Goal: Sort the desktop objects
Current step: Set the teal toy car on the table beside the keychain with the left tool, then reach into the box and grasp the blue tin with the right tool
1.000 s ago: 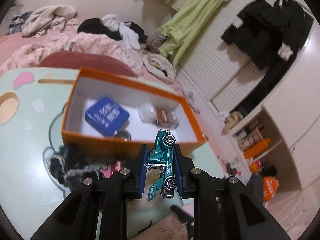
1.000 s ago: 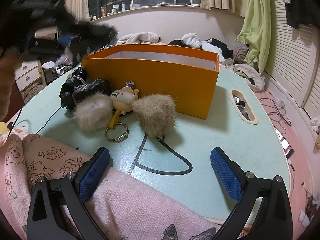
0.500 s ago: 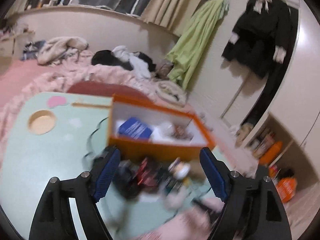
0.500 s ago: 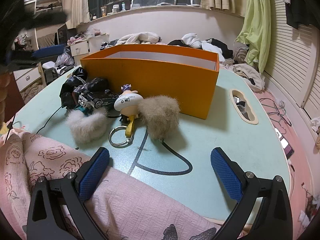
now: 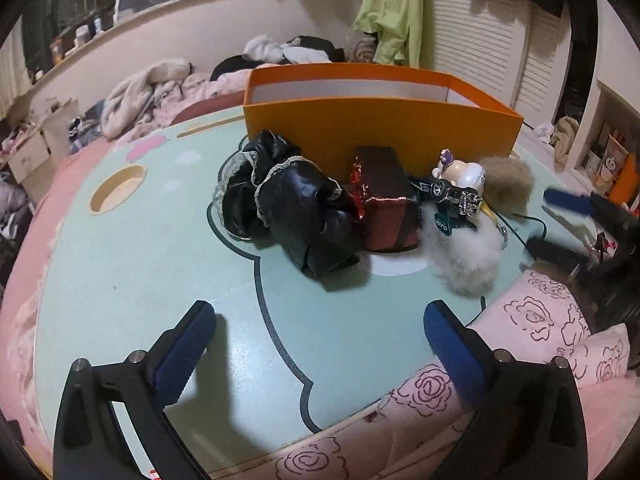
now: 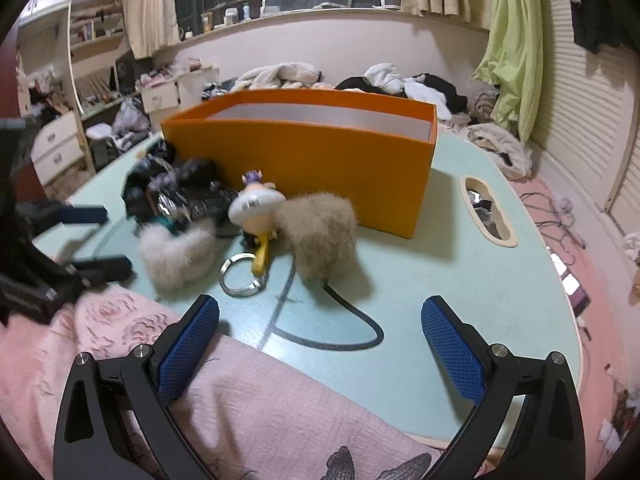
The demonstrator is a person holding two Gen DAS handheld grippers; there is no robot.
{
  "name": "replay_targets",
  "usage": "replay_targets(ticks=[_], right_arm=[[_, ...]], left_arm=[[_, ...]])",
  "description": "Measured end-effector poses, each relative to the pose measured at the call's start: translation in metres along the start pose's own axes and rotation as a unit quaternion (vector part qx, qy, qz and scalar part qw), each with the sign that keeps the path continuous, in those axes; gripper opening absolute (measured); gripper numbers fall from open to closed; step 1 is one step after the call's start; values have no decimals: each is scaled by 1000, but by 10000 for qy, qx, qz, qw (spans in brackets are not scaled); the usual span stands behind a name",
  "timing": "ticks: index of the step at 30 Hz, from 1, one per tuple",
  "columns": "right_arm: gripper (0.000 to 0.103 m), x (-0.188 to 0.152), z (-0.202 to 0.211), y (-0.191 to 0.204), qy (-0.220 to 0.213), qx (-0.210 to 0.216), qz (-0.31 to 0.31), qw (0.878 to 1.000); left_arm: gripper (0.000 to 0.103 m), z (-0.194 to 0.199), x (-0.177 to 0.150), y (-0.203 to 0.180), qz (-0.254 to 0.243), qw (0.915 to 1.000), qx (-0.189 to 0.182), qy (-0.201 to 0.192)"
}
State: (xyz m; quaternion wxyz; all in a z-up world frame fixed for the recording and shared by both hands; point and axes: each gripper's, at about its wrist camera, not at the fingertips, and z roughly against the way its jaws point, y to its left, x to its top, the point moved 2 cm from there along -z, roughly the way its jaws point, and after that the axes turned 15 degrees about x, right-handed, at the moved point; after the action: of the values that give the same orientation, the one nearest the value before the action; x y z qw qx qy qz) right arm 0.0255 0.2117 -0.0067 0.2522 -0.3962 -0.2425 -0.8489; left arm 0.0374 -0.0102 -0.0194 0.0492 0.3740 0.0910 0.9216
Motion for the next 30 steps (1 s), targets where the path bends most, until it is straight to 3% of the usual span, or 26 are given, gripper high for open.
replay_targets(ticks=[4,7,9,11,13,15,16,20,22,25,26,30], right_arm=[[101,51,20,14,-454,193,117,9987],[101,103,-3,10,52,702,-498,9963],[101,132,-37,-5,545,1149,-1351,9826],[101,153,-72,-5,953,1368,-1527,9741],[101,169,-108,5,1467,1170,-1004,9771],[101,175,-141,9,2058,698,-531,9747],[101,175,-157,10,2378,552,-405,9689],[101,165,-187,14,3009,221,-126,9533],[88,149,-196,5,3443,236,-329,9380],[77,153,-195,10,3447,71,-82,9387],[68,154,-193,11,3387,72,-46,9409],[66,156,-182,8,2990,167,-195,9539]], left_arm=[[103,1,-1,3,-6,10000,-10,5],[103,3,-1,3,-10,10000,-11,4],[103,3,-1,3,-8,10000,-9,2],[103,3,-1,3,-8,10000,-8,0],[103,3,-2,3,-10,10000,-10,-5],[103,3,0,0,-10,10000,-11,-8],[103,3,0,-1,-10,10000,-11,-9],[103,3,0,-2,-9,10000,-11,-10],[103,3,0,-2,-5,10000,-8,-18],[103,3,0,-3,0,10000,-10,-18],[103,4,0,-2,-1,10000,-10,-24],[103,3,1,-2,6,10000,-14,-25]])
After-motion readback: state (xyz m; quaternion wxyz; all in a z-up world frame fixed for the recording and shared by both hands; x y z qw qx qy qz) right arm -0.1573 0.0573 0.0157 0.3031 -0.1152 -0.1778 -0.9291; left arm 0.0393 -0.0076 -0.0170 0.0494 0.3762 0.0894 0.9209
